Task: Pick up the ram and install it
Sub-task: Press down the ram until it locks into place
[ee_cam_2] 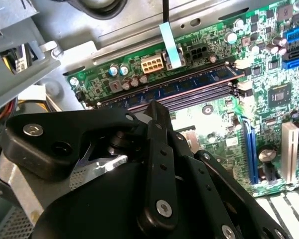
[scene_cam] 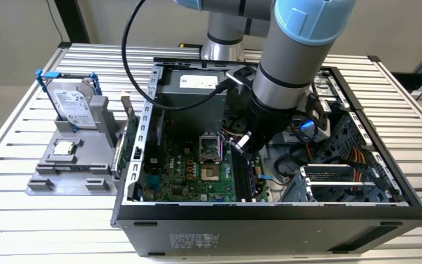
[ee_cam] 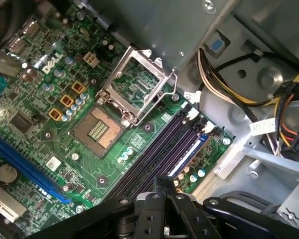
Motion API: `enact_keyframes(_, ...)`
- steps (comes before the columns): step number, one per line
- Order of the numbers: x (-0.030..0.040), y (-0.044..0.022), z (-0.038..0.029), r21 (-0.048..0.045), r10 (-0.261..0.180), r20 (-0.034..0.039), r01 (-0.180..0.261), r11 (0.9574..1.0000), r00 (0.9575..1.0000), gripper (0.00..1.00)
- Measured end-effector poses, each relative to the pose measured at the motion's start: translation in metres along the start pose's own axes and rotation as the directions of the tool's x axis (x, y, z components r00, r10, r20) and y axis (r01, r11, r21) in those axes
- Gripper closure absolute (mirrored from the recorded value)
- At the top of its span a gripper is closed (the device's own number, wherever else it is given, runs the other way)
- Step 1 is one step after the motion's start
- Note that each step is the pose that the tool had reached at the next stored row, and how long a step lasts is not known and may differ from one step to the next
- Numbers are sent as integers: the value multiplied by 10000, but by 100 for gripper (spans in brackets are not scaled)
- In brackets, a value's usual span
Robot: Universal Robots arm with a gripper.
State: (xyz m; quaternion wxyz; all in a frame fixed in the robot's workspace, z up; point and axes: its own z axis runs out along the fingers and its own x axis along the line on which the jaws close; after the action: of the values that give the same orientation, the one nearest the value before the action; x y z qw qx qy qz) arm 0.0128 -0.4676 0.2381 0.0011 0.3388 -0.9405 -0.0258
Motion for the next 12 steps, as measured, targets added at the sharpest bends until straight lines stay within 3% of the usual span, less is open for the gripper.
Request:
enact_keyframes(5,-3,3,1,-5,-588,-32,588,9983,9983,100)
enact_keyframes(12,-10,12,1,-25,-1405,-76,1405,9901,9901,100)
